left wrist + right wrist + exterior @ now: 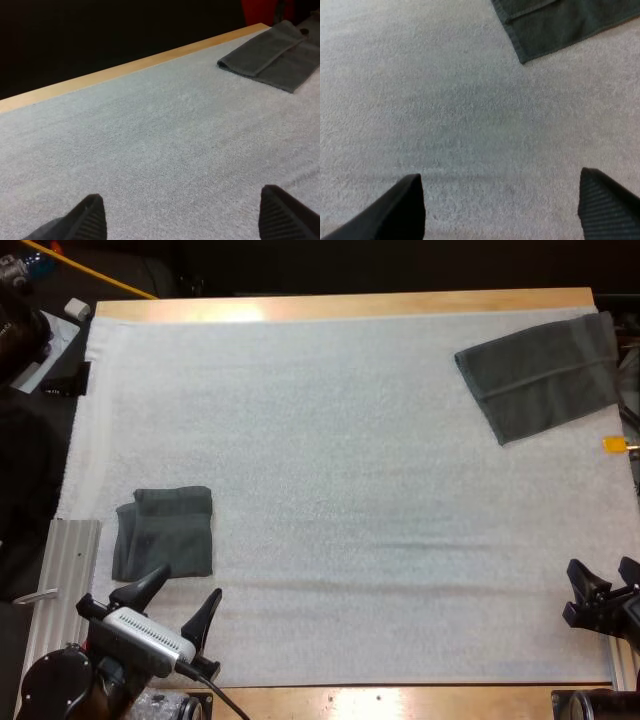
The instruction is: Pick towel from pile, fold and stack
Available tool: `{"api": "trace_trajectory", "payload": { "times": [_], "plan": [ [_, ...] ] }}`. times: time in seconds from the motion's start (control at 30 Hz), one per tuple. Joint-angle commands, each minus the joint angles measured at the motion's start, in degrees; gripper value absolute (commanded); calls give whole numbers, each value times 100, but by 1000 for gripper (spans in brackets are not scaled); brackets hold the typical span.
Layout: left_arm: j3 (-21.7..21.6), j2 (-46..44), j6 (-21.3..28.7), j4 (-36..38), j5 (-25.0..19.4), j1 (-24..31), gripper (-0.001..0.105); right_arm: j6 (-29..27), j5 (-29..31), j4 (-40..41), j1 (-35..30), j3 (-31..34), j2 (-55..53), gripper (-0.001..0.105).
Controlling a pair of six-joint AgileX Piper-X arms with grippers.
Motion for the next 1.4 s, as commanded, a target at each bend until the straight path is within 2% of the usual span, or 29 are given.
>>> {"api": "trace_trajectory", "payload": {
  "times": [0.0, 0.3, 0.5, 0.83, 0.93, 1.37],
  "plan": [
    [-81, 32, -30, -68, 74, -22, 62, -57, -97, -5, 0, -141, 103, 63],
    [-386, 412, -27, -159, 415, -218, 62, -111, -579, -98, -12, -723, 911, 63],
    [-573, 681, -20, -269, 587, -353, 62, 53, -872, -534, -2, -1099, 1830, 63],
    [-635, 807, -29, -306, 668, -298, 62, 1310, -525, -2269, 69, -1367, 3929, 63],
    [-625, 789, -46, -358, 628, -337, 62, 1282, -503, -2048, 33, -1464, 3918, 63],
    [-623, 819, -97, -374, 633, -343, 62, 2565, 241, -2627, 218, -2380, 6469, 63]
  ]
}}
